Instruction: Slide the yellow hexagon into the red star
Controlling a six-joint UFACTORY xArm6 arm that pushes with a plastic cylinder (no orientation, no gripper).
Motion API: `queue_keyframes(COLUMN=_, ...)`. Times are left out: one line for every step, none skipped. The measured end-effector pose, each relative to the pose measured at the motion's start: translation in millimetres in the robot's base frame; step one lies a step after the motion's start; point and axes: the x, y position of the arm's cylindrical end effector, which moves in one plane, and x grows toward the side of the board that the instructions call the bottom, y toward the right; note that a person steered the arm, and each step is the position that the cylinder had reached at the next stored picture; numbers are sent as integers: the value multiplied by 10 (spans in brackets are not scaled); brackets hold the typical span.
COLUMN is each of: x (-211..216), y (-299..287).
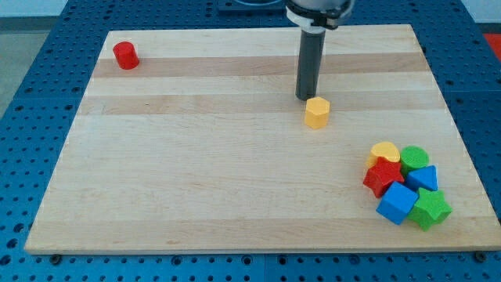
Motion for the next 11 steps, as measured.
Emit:
queue_keyframes(x=258, y=79)
queue_keyframes(x=744, y=287)
queue_keyframes(x=746, y=287)
queue_keyframes(x=901, y=297)
queue_keyframes(x=901, y=297)
queue_keyframes(x=783, y=83)
queue_keyframes(x=727, y=-64)
queue_keyframes(x=857, y=-339)
queue_keyframes(x=871, y=-313)
queue_keyframes(x=896, y=-234)
queue_keyframes(x=908, y=-108)
